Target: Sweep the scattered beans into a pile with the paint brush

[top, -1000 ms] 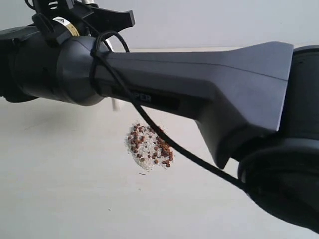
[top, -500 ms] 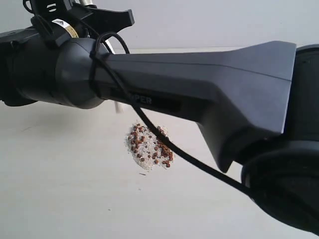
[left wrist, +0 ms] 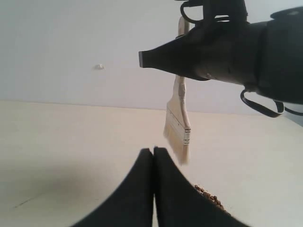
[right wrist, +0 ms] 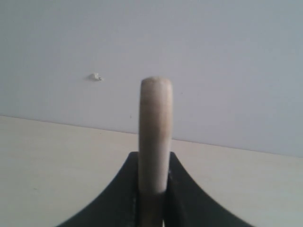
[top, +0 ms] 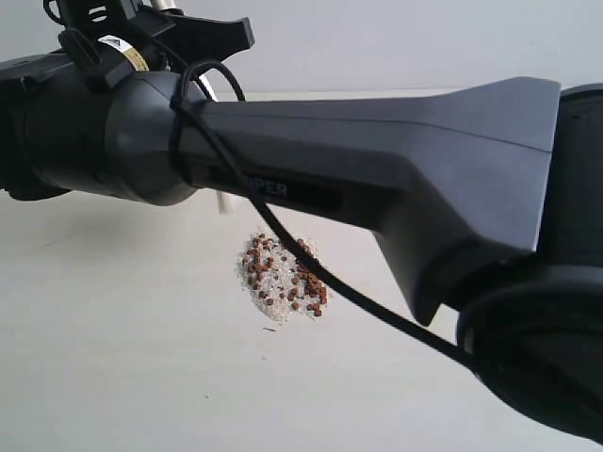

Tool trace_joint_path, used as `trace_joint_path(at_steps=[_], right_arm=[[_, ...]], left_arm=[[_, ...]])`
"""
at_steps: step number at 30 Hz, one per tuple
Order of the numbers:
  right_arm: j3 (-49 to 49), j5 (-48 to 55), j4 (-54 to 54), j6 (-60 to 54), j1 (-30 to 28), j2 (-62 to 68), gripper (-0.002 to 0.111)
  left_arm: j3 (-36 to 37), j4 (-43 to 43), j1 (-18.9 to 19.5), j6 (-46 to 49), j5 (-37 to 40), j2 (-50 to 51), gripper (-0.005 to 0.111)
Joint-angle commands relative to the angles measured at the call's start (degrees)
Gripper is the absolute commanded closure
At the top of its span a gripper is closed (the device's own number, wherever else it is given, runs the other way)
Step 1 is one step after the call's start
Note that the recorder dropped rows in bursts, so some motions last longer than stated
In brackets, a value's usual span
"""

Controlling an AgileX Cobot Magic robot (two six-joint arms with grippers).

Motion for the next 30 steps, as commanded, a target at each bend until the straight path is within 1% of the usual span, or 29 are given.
trace_joint_path(at_steps=[1,3,4,5,7,12,21,25,27,30], right_arm=[[0.20,-0.06,-1.76,-0.28,0.02,-0.90,0.108],[0.20,-0.06,-1.12,-2.69,0.02,-1.05,0.108],[0.35,-0.06,-1.12,-8.34,0.73,-1.17,0.108],[0.35,-0.06,-1.12,-16.49,1.52,-1.17,0.108],[0.49,-0.06,-1.12,-25.60,2.94,-0.91,0.108],[0.63,-0.06,-1.12,-25.60,3.71,-1.10,0.108],[1.78,-0.06,-1.12,-24.40,1.67,-1.10,0.108],[4.20,-0.06,-1.28,-19.47,1.26,-2.53,0.108],[6.70,-0.06,-2.20,-14.85,1.17,-3.98,0.108],[11.38,-0.06,-6.34,-6.35,1.17,-6.40,0.108]], left_arm=[[0.33,-0.07,0.21,0.13,-0.20,-0.30,0.107],[0.33,-0.07,0.21,0.13,-0.20,-0.30,0.107],[0.33,-0.07,0.21,0.13,-0.20,-0.30,0.107],[0.33,-0.07,0.21,0.13,-0.20,-0.30,0.107],[0.33,-0.07,0.21,0.13,-0.20,-0.30,0.107],[0.33,-0.07,0.21,0.13,-0.20,-0.30,0.107],[0.33,-0.07,0.21,0.13,-0.20,-0.30,0.107],[0.33,-0.07,0.21,0.13,-0.20,-0.30,0.107],[0.33,-0.07,0.21,0.13,-0.20,-0.30,0.107],[0.33,-0.07,0.21,0.13,-0.20,-0.30,0.107]])
